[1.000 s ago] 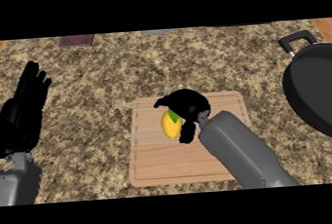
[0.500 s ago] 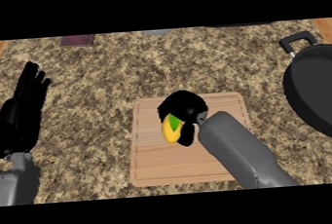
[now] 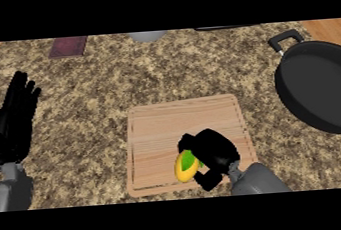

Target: Pick the lemon from the cutting board and place it in the pot

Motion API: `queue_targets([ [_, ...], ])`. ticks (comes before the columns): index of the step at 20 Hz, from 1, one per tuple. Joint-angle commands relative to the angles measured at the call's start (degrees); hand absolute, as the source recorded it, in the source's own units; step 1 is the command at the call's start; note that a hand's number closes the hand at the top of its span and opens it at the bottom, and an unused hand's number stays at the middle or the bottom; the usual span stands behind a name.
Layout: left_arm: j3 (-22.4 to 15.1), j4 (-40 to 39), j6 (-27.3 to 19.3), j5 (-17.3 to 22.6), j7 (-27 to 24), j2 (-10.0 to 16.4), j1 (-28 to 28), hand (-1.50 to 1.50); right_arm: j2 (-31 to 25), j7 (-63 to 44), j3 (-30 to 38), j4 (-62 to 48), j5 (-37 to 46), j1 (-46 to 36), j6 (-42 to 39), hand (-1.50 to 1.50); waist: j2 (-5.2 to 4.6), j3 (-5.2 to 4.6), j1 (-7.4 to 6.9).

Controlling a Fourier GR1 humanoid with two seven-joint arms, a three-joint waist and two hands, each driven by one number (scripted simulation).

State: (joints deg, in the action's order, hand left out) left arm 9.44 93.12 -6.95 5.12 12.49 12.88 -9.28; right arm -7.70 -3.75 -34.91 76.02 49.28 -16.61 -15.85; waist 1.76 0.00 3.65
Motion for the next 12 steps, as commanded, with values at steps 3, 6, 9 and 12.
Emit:
queue_targets([
  [3,-0.77,0.48,-1.36,-1.37,-0.83,-1.24,0.62,0.0,-10.99,-5.31,-2.72,27.06,0.53,18.42,-1.24,1.5,-0.8,-0.12,0.35],
  [6,-0.8,1.89,-1.42,-1.13,0.5,-1.08,0.63,0.0,-11.45,-8.66,-0.39,39.34,-0.3,23.85,1.98,1.5,-0.78,-0.09,0.43],
  [9,0.62,3.33,-0.43,0.28,1.92,0.32,1.62,0.0,-12.64,-7.85,6.41,47.72,-1.51,27.75,8.94,1.5,-0.51,0.01,0.66],
  [12,-0.14,1.43,-0.86,-0.35,0.66,-0.72,0.36,0.0,-10.67,-10.21,11.18,56.91,-4.77,31.05,11.17,1.5,-1.09,0.01,0.46],
])
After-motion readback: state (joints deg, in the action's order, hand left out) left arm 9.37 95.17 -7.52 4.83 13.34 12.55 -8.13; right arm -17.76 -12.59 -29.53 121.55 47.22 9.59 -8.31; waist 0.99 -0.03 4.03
